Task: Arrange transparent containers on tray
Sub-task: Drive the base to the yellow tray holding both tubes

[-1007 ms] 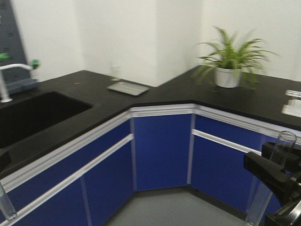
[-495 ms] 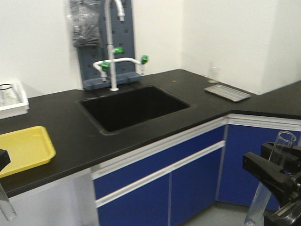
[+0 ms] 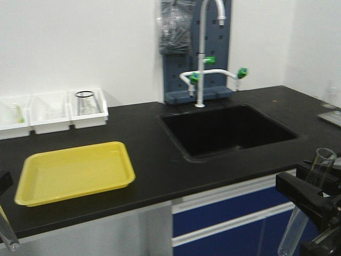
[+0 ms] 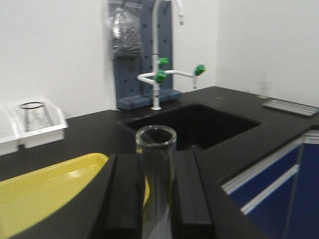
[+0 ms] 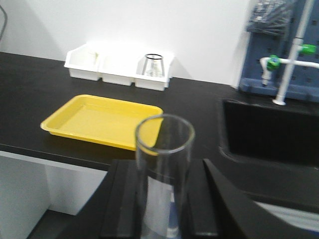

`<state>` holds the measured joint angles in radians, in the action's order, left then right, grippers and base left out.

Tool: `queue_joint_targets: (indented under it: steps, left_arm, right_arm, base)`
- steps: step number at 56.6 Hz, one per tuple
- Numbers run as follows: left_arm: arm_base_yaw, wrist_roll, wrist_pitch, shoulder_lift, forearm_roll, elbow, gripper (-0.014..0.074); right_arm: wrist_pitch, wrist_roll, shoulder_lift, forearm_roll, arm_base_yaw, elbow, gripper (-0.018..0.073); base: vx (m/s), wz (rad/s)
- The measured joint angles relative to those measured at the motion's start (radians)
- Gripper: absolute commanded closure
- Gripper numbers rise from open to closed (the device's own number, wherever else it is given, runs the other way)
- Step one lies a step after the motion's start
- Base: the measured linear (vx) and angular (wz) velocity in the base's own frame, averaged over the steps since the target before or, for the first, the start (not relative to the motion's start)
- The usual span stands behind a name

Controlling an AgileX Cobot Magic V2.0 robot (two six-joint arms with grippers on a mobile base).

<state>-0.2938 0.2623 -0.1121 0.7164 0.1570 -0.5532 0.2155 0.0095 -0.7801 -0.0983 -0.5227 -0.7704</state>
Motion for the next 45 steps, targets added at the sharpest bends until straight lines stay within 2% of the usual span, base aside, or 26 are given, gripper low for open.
queue_joint_targets:
  steps: [26,45]
  left_arm:
    - [0.000,0.000,0.000,0.000,0.000,0.000,0.0582]
    - [0.000,0.000,0.000,0.000,0.000,0.000,0.0582]
  right_arm:
    - [0.000,0.000,0.000,0.000,0.000,0.000,0.0560]
    - [0.000,0.000,0.000,0.000,0.000,0.000,0.0560]
  base:
    - [0.21,0.44]
    - [0.26,0.20]
